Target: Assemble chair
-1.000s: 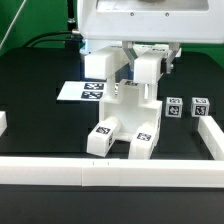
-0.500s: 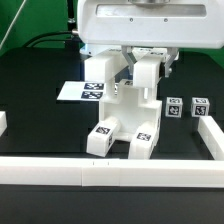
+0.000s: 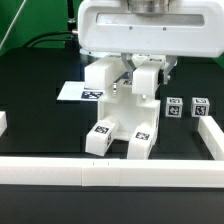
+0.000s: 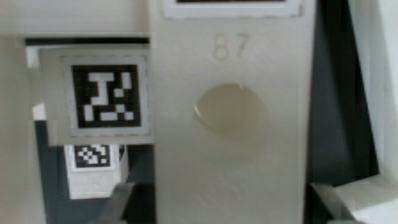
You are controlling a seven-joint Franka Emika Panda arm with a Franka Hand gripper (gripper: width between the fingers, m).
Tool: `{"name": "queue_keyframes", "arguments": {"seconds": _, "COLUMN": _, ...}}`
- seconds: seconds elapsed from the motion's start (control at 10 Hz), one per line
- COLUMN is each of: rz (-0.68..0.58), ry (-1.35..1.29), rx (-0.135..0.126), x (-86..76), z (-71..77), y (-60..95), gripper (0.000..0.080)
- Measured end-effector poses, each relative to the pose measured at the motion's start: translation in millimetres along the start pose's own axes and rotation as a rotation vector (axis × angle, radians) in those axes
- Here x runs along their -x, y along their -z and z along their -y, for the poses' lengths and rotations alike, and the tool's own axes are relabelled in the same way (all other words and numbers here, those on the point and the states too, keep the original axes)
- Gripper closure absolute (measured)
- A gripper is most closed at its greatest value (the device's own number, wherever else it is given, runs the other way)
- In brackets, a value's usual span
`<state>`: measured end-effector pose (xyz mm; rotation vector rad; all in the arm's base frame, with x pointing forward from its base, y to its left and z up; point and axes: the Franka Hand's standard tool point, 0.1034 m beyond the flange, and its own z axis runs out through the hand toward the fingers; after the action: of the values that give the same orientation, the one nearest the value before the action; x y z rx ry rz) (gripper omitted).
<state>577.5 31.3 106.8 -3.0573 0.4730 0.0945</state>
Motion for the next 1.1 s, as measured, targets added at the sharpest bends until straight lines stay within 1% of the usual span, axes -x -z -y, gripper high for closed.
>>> {"name": "queue_keyframes", "arguments": {"seconds": 0.3, "rz": 0.016, "ry": 0.006, "rx": 0.011, "x": -1.9, "z": -7.0, "y": -14.0, "gripper": 0.0515}}
{"name": "queue_keyframes", "arguments": {"seconds": 0.5, "rz": 0.024, "ry": 0.007, "rx": 0.019, "x": -4.2, "z": -8.5, "y": -22.1, "gripper": 0.0515}}
{"name": "queue_keyframes", "arguments": {"seconds": 0.6, "rz": 0.029, "ry": 0.007, "rx": 0.025, "x": -5.6, "z": -9.0, "y": -28.5, "gripper": 0.0515}}
{"name": "queue_keyframes", "arguments": {"seconds": 0.7, "rz": 0.026, "ry": 0.009, "rx": 0.027, "x": -8.5, "z": -8.1, "y": -30.3, "gripper": 0.0515}}
{"name": "queue_keyframes", "arguments": {"seconds": 1.1, "rz": 0.026, "ry": 0.007, "rx": 0.027, "x": -9.1, "z": -8.0, "y": -30.1, "gripper": 0.0515}}
